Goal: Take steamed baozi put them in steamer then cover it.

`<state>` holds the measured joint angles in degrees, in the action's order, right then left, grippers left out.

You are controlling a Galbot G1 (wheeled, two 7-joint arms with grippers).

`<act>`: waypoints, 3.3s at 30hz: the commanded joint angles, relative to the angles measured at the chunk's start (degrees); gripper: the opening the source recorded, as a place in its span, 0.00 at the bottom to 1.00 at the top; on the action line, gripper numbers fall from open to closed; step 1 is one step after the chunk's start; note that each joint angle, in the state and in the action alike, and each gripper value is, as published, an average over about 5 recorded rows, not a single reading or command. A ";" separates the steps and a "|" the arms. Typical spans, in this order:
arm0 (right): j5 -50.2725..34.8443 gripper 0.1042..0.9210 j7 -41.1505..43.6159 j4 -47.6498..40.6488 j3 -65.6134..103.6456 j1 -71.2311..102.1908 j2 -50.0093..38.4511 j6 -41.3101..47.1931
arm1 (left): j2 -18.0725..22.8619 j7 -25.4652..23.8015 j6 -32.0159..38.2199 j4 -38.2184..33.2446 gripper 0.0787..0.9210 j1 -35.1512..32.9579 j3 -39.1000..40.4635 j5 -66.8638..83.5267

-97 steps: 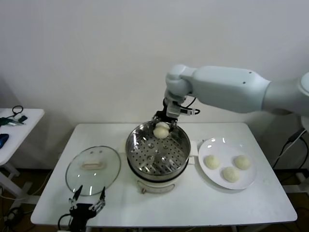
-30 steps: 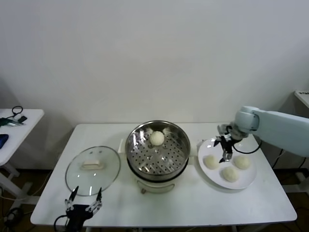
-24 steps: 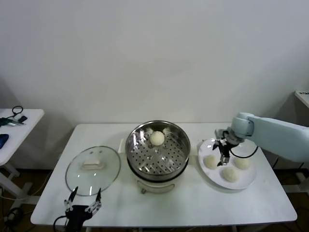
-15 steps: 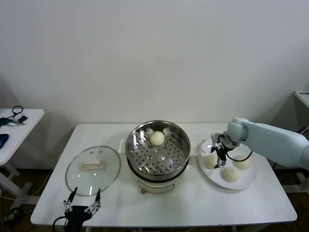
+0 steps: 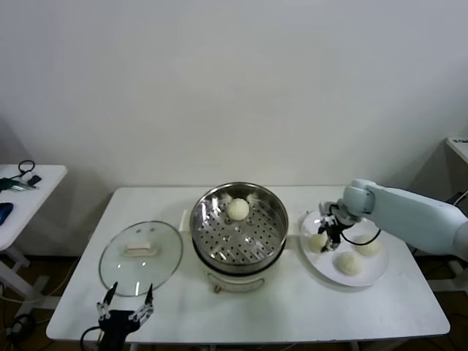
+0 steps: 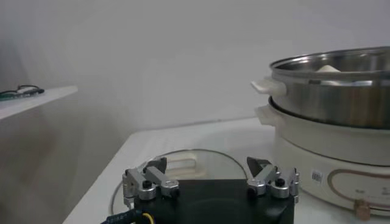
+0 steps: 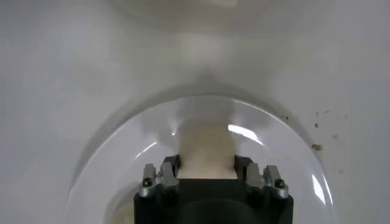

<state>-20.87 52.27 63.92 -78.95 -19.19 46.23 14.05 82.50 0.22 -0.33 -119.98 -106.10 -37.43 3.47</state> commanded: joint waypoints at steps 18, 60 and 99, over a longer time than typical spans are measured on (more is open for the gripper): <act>-36.39 0.61 -0.69 26.89 -17.38 -49.23 15.86 6.74 | -1.26 -0.04 -0.42 -0.34 0.88 0.11 0.93 0.40; -27.35 0.73 -16.17 12.15 -11.88 -18.47 30.28 15.34 | -0.66 0.29 0.09 -1.30 0.88 -0.45 0.07 0.57; 7.80 0.88 0.17 16.29 -4.75 -2.07 -20.91 -3.38 | 0.13 0.38 0.29 -1.46 0.88 -1.03 0.67 -0.50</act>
<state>-22.05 53.39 82.40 -96.37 -38.17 29.31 9.71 82.52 0.59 -0.14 -121.47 -107.11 -36.79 3.24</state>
